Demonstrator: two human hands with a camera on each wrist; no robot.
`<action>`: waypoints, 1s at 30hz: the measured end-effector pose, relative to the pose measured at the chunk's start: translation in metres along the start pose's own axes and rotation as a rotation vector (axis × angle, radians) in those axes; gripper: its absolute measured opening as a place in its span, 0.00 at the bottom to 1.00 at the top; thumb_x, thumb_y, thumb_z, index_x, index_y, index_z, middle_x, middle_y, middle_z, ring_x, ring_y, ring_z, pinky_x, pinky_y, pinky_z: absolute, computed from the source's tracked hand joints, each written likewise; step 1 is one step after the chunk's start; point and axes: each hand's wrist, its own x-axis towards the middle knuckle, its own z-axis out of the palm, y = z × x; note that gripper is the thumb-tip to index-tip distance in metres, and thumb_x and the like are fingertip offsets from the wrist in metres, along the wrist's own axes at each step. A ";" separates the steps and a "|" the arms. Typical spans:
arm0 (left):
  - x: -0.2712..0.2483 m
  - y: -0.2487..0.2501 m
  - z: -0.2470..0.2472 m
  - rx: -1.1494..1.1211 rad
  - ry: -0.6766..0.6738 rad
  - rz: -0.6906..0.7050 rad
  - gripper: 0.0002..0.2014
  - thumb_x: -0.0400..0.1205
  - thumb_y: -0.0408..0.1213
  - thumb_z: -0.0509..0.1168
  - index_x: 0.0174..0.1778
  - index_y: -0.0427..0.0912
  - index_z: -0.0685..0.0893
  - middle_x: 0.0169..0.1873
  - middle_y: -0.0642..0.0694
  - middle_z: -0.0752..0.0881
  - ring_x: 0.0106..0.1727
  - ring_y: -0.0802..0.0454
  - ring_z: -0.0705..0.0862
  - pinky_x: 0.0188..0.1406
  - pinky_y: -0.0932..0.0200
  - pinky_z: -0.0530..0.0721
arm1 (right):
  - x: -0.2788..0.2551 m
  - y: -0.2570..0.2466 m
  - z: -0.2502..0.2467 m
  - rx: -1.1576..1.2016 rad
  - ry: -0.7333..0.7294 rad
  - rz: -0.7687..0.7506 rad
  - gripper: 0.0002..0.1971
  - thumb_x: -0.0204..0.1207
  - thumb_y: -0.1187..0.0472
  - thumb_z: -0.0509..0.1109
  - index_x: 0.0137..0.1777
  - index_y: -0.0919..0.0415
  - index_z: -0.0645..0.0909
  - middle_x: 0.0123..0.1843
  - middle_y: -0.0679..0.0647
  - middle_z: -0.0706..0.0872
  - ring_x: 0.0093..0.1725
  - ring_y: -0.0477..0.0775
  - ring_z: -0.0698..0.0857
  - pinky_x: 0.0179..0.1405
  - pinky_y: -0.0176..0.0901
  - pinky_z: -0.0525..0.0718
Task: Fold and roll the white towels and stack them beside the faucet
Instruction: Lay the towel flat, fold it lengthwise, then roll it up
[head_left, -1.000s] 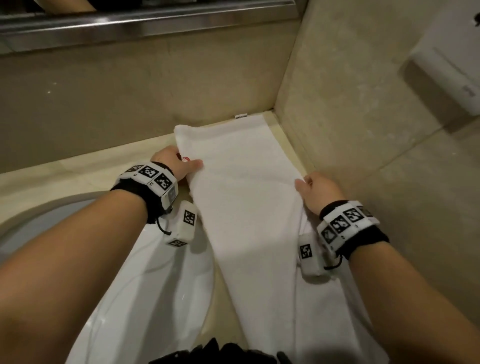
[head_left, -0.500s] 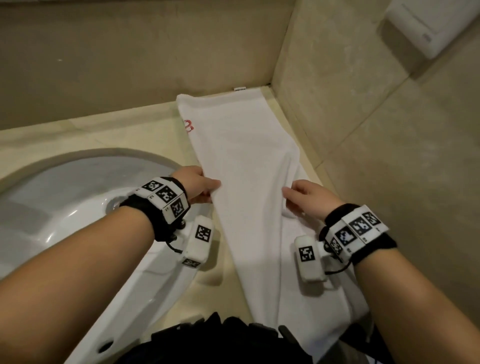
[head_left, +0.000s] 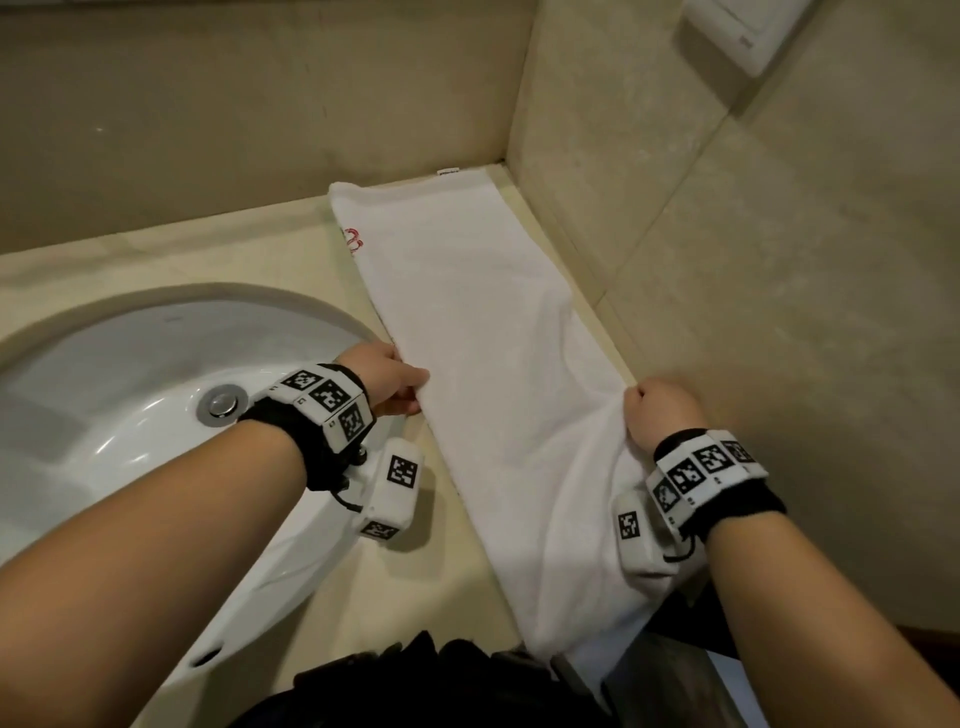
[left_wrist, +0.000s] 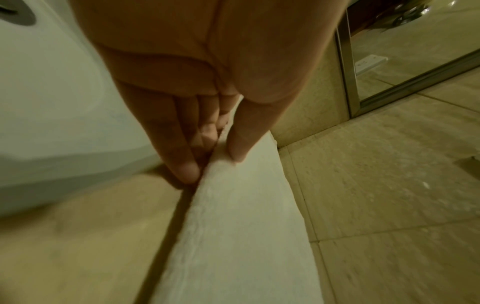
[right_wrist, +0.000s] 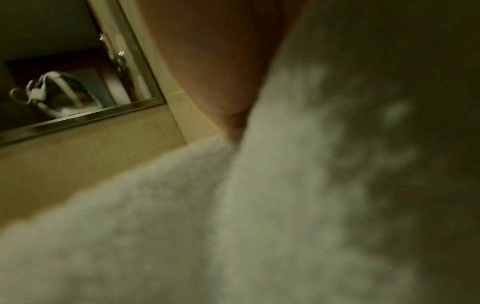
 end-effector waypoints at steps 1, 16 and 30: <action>-0.002 -0.002 0.002 -0.001 -0.007 -0.002 0.13 0.78 0.28 0.67 0.30 0.38 0.72 0.28 0.40 0.79 0.31 0.45 0.83 0.29 0.59 0.88 | -0.004 0.001 0.001 -0.004 0.002 0.013 0.17 0.82 0.61 0.52 0.56 0.71 0.79 0.57 0.70 0.83 0.57 0.68 0.81 0.49 0.48 0.75; -0.014 -0.023 -0.006 0.071 0.066 0.051 0.14 0.79 0.27 0.65 0.30 0.39 0.70 0.29 0.39 0.80 0.16 0.55 0.83 0.17 0.65 0.85 | -0.025 0.013 0.007 0.163 -0.115 -0.152 0.21 0.79 0.49 0.61 0.66 0.62 0.73 0.65 0.59 0.81 0.63 0.62 0.80 0.59 0.47 0.75; -0.100 -0.087 0.037 -0.010 -0.132 -0.024 0.05 0.78 0.27 0.65 0.38 0.40 0.79 0.33 0.43 0.84 0.32 0.49 0.83 0.20 0.64 0.86 | -0.087 0.064 0.017 0.406 -0.134 -0.320 0.13 0.80 0.57 0.63 0.50 0.68 0.81 0.46 0.60 0.84 0.47 0.55 0.80 0.46 0.44 0.73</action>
